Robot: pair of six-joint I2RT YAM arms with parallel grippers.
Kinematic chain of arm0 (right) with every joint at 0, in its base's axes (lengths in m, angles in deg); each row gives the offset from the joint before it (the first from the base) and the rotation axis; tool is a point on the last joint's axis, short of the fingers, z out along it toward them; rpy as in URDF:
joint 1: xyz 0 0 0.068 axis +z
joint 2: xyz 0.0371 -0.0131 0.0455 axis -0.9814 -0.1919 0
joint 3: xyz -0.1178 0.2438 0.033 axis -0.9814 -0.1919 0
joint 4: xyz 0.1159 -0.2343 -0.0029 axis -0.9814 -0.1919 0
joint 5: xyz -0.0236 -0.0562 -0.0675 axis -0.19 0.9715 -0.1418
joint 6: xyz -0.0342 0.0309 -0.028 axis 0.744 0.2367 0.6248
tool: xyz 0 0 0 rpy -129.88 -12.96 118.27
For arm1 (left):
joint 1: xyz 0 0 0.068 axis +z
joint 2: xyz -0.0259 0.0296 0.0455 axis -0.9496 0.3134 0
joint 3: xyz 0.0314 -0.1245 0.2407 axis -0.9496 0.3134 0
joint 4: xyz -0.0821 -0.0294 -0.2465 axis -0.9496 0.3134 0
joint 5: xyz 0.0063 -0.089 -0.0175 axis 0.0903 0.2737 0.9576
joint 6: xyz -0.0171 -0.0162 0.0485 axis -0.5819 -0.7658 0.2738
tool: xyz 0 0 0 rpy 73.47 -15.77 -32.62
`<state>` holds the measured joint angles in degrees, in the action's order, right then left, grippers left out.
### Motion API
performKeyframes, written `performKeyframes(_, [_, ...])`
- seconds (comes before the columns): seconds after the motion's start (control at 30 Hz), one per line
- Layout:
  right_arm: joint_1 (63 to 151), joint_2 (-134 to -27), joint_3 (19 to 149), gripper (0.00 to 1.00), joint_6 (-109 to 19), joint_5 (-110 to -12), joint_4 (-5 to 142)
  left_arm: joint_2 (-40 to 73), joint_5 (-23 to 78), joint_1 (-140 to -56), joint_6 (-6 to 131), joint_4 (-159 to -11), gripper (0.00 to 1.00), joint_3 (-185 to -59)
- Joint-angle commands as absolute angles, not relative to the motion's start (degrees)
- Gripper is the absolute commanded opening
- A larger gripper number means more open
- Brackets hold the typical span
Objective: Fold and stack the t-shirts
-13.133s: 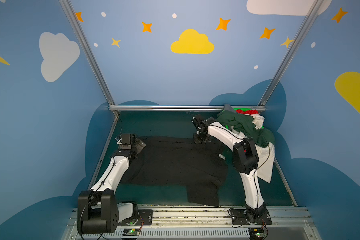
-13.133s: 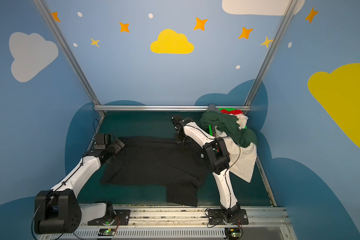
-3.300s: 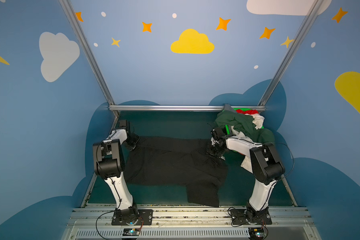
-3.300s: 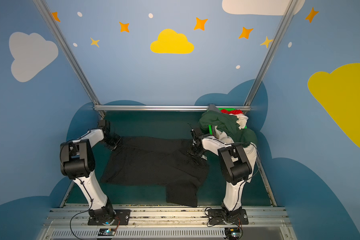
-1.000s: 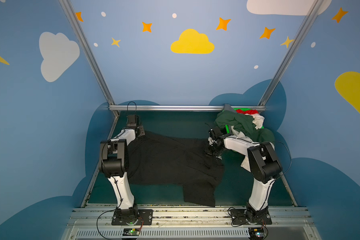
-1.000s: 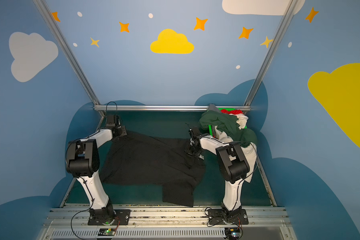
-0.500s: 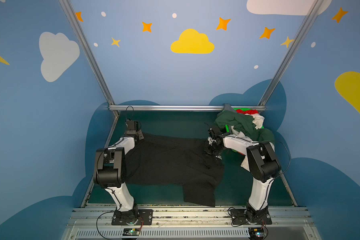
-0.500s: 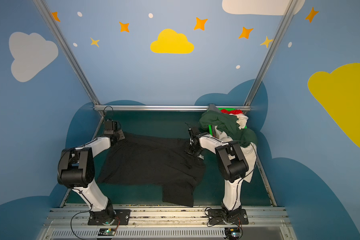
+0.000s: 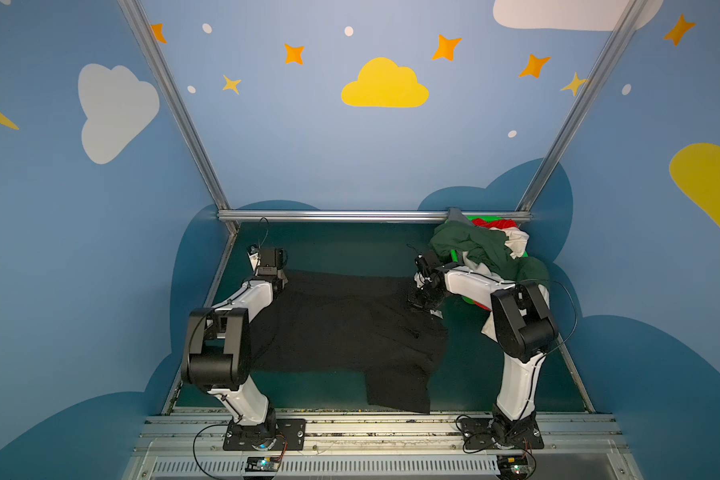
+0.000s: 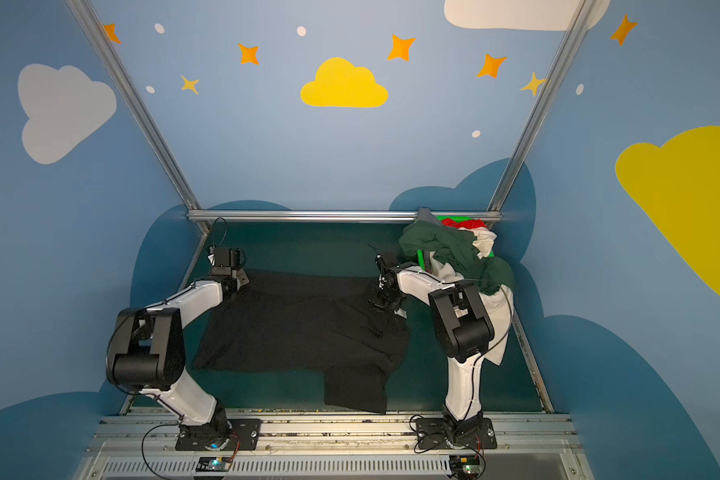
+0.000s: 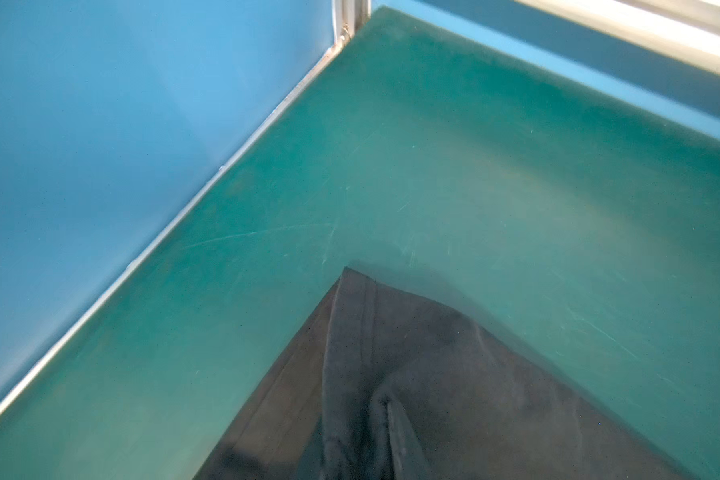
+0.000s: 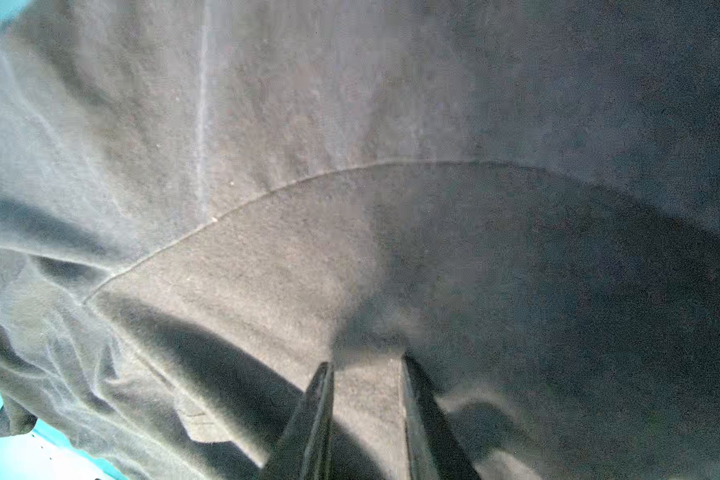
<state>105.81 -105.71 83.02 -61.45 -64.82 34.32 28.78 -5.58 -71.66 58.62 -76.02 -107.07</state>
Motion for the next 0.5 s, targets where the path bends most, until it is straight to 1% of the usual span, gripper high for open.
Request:
performKeyframes(0.0, [105.76, -107.99, 83.56, 0.29, -60.41, -62.74, 32.0, 25.68, -14.48, -71.84, 50.08, -68.96, 0.18, -106.29])
performKeyframes(0.03, [105.78, -107.91, 83.52, 0.29, -60.39, -62.64, 31.93, 24.81, -16.28, -71.83, 47.2, -66.95, 0.12, -105.76])
performKeyframes(0.07, [105.61, -107.94, 83.44, 0.29, -60.39, -62.55, 31.99, 23.33, -18.04, -71.83, 44.05, -65.52, 0.1, -104.7])
performKeyframes(0.17, [105.4, -108.03, 83.8, 0.29, -60.22, -62.29, 31.58, 18.66, -21.74, -71.7, 36.97, -64.44, 0.14, -100.73])
performKeyframes(0.2, [105.23, -108.05, 83.93, 0.29, -60.09, -62.29, 31.46, 17.47, -21.73, -71.49, 36.03, -64.57, 0.2, -99.77])
performKeyframes(0.23, [105.23, -108.08, 84.04, 0.29, -60.12, -62.2, 31.39, 16.76, -21.65, -71.15, 35.76, -64.43, 0.3, -99.42])
performKeyframes(0.27, [105.13, -108.12, 84.18, 0.29, -60.09, -62.2, 31.31, 16.43, -21.33, -70.96, 35.78, -64.07, 0.51, -99.47])
performKeyframes(0.3, [105.09, -107.92, 84.17, 0.29, -59.96, -62.15, 31.35, 16.42, -21.08, -70.71, 36.31, -63.43, 0.67, -99.91])
performKeyframes(0.33, [105.06, -107.85, 84.15, 0.29, -59.99, -62.04, 31.34, 16.78, -21.11, -70.45, 36.49, -62.66, 0.72, -100.5])
performKeyframes(0.47, [104.97, -108.21, 84.59, 0.3, -59.71, -62.04, 31.05, 19.33, -19.23, -68.71, 36.92, -59.24, 0.75, -103.72])
